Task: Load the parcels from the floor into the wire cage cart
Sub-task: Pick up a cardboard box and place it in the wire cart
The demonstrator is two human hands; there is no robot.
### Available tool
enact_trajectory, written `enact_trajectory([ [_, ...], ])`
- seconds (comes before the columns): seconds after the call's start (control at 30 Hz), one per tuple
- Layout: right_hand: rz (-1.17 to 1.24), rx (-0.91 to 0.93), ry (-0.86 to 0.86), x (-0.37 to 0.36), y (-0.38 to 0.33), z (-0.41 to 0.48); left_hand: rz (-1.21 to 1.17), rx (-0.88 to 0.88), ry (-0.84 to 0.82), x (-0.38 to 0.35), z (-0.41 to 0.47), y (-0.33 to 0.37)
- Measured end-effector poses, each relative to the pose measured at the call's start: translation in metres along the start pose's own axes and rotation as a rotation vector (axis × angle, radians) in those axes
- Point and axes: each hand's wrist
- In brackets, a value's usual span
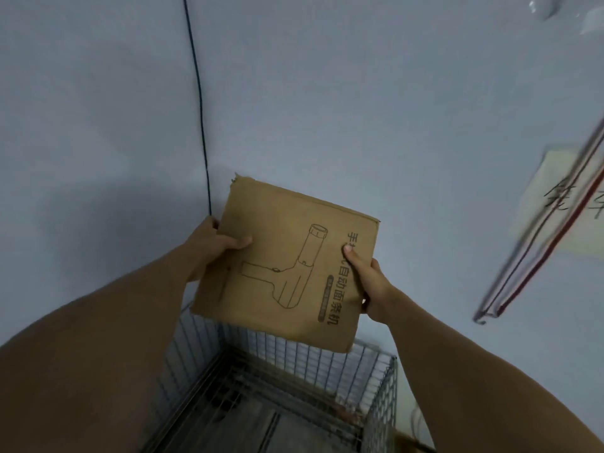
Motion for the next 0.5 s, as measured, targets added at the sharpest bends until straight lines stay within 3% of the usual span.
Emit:
enact_trajectory([
  [0.23,0.029,-0.299,0.018,-0.049,0.157,0.086,0.106,0.262,-0.123,0.003,0.088,-0.161],
  [0.5,0.213,-0.554,0.235,-0.1,0.345,0.18,0.13,0.497,-0.268,-0.011,0.197,-0.346],
])
Point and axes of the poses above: each hand's wrist, its own z-axis towards the middle knuckle, its own x-axis out of the back of the hand, y = z × x, and after that the axes turned 5 degrees about z, right-handed
